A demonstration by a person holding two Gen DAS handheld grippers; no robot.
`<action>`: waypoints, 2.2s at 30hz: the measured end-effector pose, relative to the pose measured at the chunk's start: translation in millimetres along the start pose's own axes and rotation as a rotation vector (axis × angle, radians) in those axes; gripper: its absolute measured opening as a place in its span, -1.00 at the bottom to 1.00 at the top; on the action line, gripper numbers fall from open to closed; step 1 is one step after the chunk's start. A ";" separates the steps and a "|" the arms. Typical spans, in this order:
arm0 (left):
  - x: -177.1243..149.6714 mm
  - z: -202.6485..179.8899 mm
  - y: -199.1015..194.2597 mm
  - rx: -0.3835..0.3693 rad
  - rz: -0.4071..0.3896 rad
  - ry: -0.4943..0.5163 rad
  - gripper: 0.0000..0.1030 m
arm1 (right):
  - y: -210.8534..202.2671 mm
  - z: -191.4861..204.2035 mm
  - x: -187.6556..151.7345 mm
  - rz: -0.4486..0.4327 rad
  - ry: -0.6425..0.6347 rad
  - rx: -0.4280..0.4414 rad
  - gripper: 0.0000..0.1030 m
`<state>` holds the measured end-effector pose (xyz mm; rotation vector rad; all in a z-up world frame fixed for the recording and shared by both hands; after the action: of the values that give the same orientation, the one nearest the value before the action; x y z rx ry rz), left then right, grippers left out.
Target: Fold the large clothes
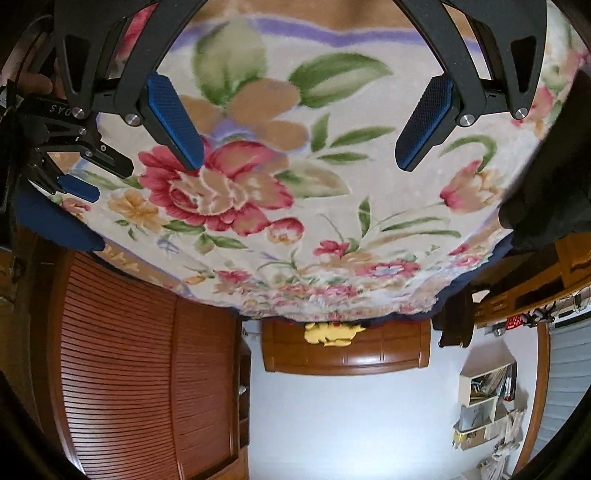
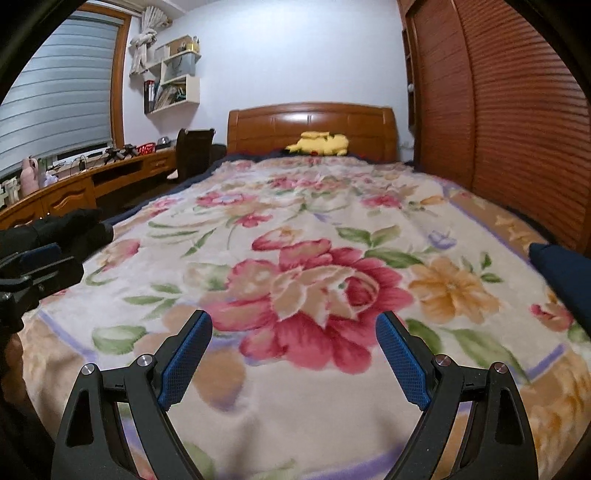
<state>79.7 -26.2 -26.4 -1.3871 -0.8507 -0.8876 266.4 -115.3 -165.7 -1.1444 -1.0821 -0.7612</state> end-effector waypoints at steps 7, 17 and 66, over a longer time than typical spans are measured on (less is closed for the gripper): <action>-1.5 4.6 -6.5 0.014 -0.025 0.005 1.00 | -18.2 6.9 -1.5 -0.074 0.012 0.002 0.77; -7.2 16.1 -0.2 0.037 -0.010 -0.010 1.00 | -6.3 5.9 -3.0 -0.063 0.023 0.015 0.77; -9.2 22.3 2.0 0.043 -0.013 -0.024 1.00 | -4.2 4.8 -2.5 -0.098 0.001 0.024 0.77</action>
<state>77.9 -3.7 -35.2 -1.3585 -0.8937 -0.8591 260.4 -112.0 -166.5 -1.0765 -1.1498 -0.8225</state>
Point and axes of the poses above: each gripper's, at about its wrist camera, not at the fingertips, and y roughly the way its jaws point, z to its left, x to its top, the point moved 10 cm from there along y, roughly the way its jaws point, and after that the axes turned 6 degrees about x, right-handed, at the moved point
